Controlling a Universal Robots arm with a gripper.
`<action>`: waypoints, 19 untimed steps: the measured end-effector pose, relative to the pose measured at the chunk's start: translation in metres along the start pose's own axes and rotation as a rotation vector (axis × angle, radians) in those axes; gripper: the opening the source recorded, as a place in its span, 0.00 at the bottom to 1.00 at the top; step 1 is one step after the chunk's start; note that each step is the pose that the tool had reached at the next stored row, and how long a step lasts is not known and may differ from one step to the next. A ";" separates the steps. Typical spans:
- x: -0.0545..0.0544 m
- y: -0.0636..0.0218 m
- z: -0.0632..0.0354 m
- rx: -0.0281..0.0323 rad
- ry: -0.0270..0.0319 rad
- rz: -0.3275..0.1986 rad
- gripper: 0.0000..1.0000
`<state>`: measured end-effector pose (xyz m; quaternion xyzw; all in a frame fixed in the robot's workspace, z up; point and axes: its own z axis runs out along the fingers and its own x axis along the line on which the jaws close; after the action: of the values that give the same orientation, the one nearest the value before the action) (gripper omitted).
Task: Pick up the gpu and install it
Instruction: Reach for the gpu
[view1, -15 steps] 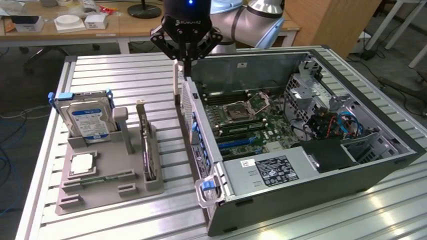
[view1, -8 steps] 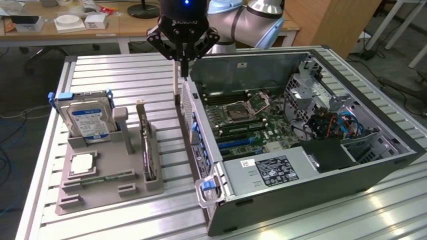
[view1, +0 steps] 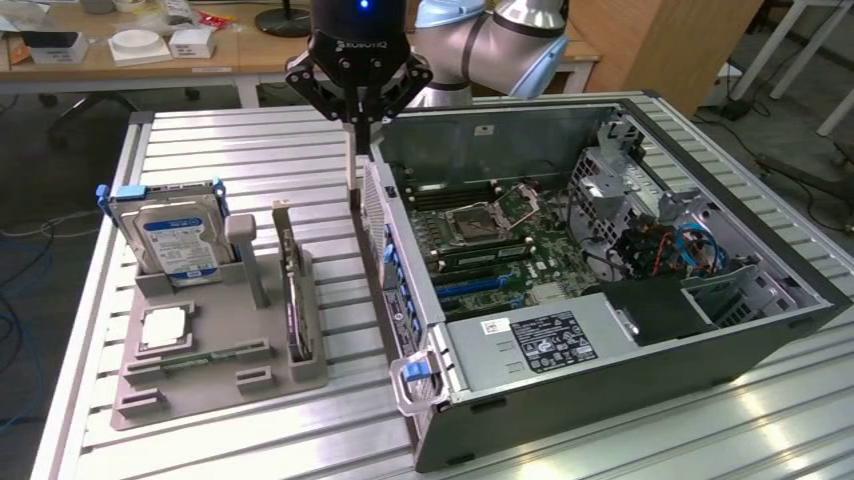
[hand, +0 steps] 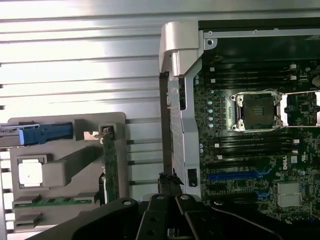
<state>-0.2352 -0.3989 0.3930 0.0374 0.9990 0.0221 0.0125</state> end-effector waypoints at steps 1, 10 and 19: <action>0.001 -0.0001 0.0000 0.0000 0.0001 0.000 0.10; 0.008 -0.0006 -0.0001 0.0000 0.0000 0.000 0.10; 0.018 -0.0014 -0.0004 0.0001 0.0001 0.000 0.10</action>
<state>-0.2531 -0.3989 0.3929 0.0374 0.9990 0.0221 0.0125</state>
